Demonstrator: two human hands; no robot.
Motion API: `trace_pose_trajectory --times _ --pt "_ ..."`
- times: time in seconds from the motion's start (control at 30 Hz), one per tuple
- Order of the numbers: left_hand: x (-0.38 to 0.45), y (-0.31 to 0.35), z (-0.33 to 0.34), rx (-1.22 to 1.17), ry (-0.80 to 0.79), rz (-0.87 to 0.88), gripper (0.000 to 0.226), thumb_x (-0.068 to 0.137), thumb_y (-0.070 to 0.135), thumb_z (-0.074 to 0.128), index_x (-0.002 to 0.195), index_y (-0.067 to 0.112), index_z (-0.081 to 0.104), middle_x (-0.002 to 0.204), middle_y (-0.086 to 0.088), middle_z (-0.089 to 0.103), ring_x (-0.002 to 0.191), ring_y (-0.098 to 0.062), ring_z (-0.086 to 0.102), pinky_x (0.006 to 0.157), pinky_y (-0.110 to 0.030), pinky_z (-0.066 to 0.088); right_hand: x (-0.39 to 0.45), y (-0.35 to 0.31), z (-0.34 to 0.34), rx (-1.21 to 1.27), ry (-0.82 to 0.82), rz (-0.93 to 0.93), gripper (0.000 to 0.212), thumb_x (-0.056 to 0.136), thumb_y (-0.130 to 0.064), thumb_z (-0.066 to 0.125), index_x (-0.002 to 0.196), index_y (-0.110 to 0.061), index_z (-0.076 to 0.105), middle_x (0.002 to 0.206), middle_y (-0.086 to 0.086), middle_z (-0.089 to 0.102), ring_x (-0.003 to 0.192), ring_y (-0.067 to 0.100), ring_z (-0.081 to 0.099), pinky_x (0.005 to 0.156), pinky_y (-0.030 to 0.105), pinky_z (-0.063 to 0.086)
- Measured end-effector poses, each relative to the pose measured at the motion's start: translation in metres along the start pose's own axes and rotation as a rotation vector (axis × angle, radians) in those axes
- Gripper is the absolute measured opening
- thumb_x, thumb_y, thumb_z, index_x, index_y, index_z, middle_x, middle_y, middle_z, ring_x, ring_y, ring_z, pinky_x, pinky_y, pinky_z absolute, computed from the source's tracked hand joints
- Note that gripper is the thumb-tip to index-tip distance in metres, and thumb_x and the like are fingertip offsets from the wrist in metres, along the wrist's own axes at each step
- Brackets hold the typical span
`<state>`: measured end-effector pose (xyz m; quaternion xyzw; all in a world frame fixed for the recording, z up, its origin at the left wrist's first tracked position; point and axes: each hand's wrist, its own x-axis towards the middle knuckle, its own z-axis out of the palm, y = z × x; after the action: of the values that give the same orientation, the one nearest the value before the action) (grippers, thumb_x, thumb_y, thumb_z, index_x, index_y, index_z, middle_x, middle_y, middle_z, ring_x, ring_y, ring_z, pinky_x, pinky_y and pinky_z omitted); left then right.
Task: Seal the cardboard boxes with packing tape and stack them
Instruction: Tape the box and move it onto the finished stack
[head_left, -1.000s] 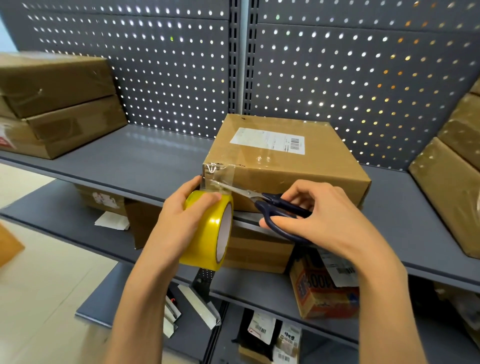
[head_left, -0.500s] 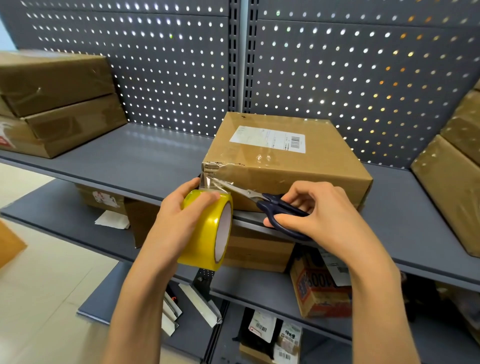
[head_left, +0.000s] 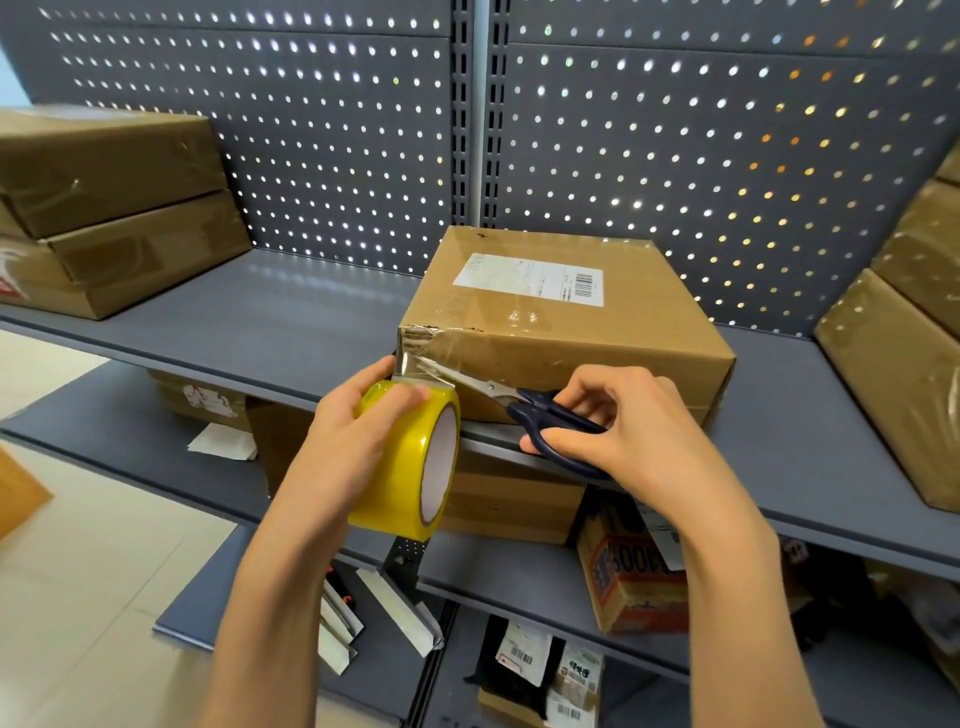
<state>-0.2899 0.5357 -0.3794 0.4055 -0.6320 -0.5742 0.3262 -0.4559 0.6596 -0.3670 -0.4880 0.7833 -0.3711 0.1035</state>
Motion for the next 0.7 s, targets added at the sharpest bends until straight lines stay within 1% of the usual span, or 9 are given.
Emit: trace_pose_trajectory --times 0.03,0.1,0.2,0.27,0.33,0.4,0.5,0.6,0.7 --pt "0.000 0.000 0.000 0.002 -0.006 -0.003 0.040 0.091 0.031 0.058 0.129 0.037 0.052 0.114 0.008 0.056 0.096 -0.012 0.054 0.082 -0.035 0.044 0.000 0.001 0.000 -0.018 -0.014 0.006 0.022 0.069 -0.029 0.084 0.077 -0.019 0.066 0.070 -0.003 0.068 0.064 0.005 0.058 0.052 0.014 0.043" --pt "-0.001 -0.001 0.000 -0.009 -0.034 -0.008 0.035 0.090 0.029 0.059 0.121 0.045 0.053 0.108 0.013 0.057 0.096 -0.011 0.055 0.086 -0.037 0.044 -0.002 0.003 0.003 -0.032 -0.032 0.024 0.021 0.070 -0.027 0.083 0.078 -0.018 0.067 0.072 -0.001 0.069 0.067 0.010 0.061 0.056 0.019 0.045" --pt "-0.002 -0.002 0.000 -0.031 -0.050 -0.006 0.032 0.090 0.027 0.059 0.113 0.048 0.052 0.099 0.021 0.055 0.091 -0.007 0.055 0.080 -0.034 0.045 -0.006 0.006 0.005 0.006 -0.015 0.029 0.023 0.068 -0.029 0.085 0.078 -0.019 0.067 0.071 -0.003 0.069 0.067 0.010 0.062 0.056 0.017 0.045" --pt "-0.004 -0.004 0.001 -0.031 -0.053 -0.013 0.035 0.089 0.028 0.061 0.118 0.046 0.052 0.101 0.018 0.056 0.093 -0.010 0.055 0.080 -0.035 0.044 -0.010 0.007 0.005 0.016 -0.008 0.029 0.023 0.068 -0.029 0.085 0.079 -0.020 0.067 0.072 -0.004 0.069 0.067 0.007 0.062 0.057 0.017 0.046" --pt "-0.006 -0.006 0.002 -0.010 -0.056 -0.024 0.043 0.087 0.031 0.063 0.128 0.041 0.051 0.111 0.009 0.056 0.098 -0.017 0.055 0.084 -0.037 0.043 -0.014 0.006 0.001 0.013 0.000 0.029 0.023 0.068 -0.029 0.085 0.080 -0.020 0.067 0.074 -0.005 0.069 0.069 0.007 0.063 0.057 0.018 0.048" --pt "-0.011 -0.004 0.004 -0.005 -0.069 -0.030 0.059 0.074 0.039 0.074 0.129 0.041 0.050 0.116 0.006 0.055 0.099 -0.017 0.055 0.085 -0.038 0.044 -0.020 0.006 -0.004 0.029 0.009 0.027 0.023 0.067 -0.029 0.086 0.080 -0.021 0.068 0.074 -0.006 0.069 0.069 0.006 0.063 0.057 0.017 0.049" --pt "-0.018 0.003 0.005 -0.010 -0.077 -0.008 0.055 0.058 0.048 0.062 0.112 0.047 0.055 0.111 0.011 0.058 0.095 -0.015 0.058 0.079 -0.037 0.048 -0.029 0.004 -0.014 0.074 0.030 0.023 0.024 0.064 -0.029 0.086 0.078 -0.021 0.068 0.069 -0.011 0.069 0.066 -0.001 0.061 0.055 0.010 0.045" --pt "-0.025 0.007 0.006 -0.028 -0.065 0.041 0.062 0.057 0.049 0.061 0.119 0.042 0.056 0.109 0.010 0.060 0.092 -0.015 0.061 0.071 -0.033 0.049 -0.037 -0.002 -0.024 0.130 0.073 0.005 0.026 0.059 -0.032 0.085 0.076 -0.022 0.069 0.069 -0.015 0.069 0.065 -0.001 0.061 0.056 0.008 0.044" --pt "-0.033 0.014 0.010 -0.057 -0.060 0.095 0.060 0.059 0.049 0.061 0.118 0.045 0.056 0.105 0.013 0.061 0.089 -0.012 0.062 0.065 -0.029 0.046 -0.043 -0.006 -0.033 0.151 0.120 -0.015 0.027 0.056 -0.034 0.084 0.076 -0.022 0.070 0.071 -0.018 0.069 0.065 -0.001 0.062 0.057 0.008 0.044"
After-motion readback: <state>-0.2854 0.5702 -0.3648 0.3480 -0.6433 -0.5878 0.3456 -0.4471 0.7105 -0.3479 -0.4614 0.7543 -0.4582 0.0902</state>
